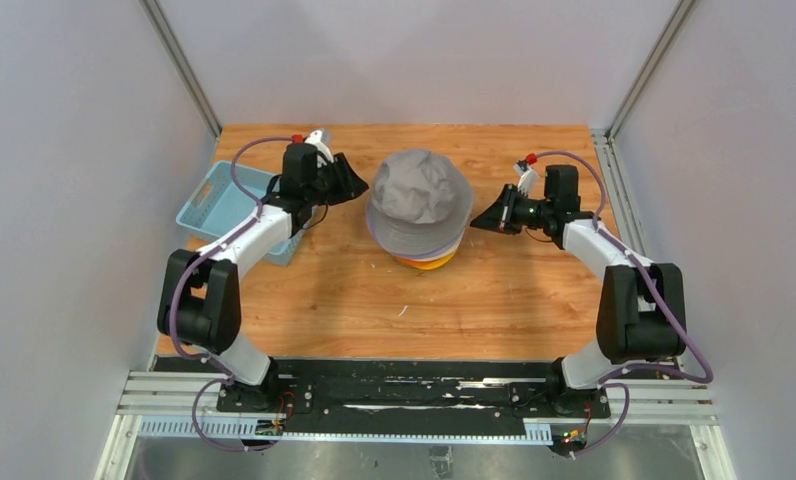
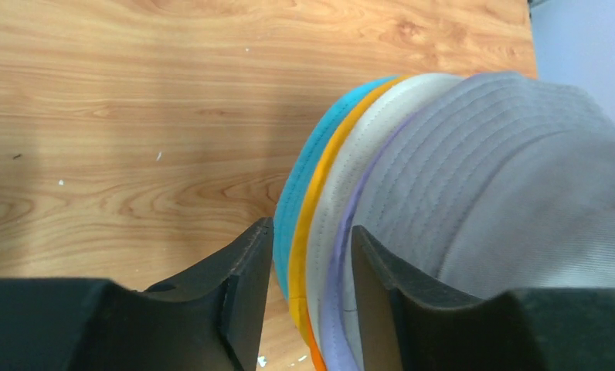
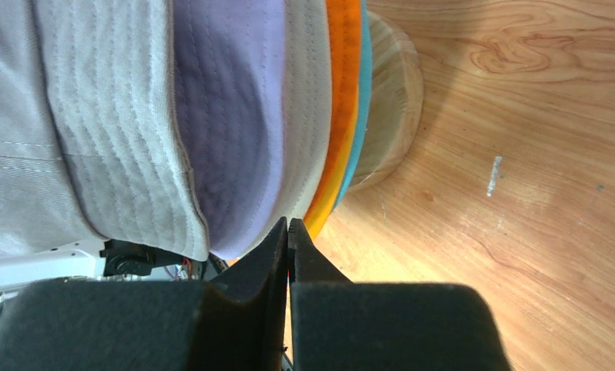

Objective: Stack the hats

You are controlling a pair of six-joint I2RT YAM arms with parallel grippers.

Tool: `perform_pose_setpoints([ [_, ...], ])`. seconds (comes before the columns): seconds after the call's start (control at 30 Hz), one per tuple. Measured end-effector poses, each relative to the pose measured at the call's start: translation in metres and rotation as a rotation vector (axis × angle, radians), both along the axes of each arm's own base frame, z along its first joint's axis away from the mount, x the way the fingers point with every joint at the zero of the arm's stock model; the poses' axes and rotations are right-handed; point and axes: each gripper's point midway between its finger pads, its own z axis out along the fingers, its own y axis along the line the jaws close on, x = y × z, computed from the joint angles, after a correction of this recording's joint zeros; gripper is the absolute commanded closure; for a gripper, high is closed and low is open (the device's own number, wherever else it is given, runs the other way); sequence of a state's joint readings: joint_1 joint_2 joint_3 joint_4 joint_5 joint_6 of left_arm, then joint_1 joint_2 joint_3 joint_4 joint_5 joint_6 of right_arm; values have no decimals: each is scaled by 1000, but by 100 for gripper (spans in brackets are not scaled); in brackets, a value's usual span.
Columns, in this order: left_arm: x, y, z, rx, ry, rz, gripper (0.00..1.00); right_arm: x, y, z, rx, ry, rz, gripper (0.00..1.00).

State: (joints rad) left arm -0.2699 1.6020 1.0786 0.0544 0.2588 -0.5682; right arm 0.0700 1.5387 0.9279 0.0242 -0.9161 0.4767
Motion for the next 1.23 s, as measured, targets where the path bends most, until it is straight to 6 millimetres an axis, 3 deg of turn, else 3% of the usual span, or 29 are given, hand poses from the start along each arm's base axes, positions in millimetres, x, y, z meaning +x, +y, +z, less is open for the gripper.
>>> perform_pose_setpoints([
  [0.1, -3, 7, 13, 22, -29, 19, 41, -1, -4, -4, -33, 4, -13, 90],
  [0.17, -7, 14, 27, 47, -55, 39, 32, -3, -8, -5, -68, 8, -26, 70],
  [0.3, -13, 38, 64, 123, -125, 123, 1, 3, -23, 6, -177, -25, -81, 45],
  [0.43, -20, 71, 101, 213, -188, 255, 2, 18, -50, 31, -326, -99, -207, 28],
  [0.6, -33, 110, 117, 316, -187, 417, 2, 22, -105, 49, -532, -137, -483, 22],
  [0.83, -44, 151, 100, 410, -98, 546, 2, 21, -169, 61, -678, -134, -751, 21],
  [0.97, -44, 159, 98, 402, -89, 565, 2, 18, -181, 54, -707, -108, -785, 21],
  [1.23, -54, 159, 100, 375, -104, 570, 2, 19, -186, 47, -711, -80, -794, 21],
])
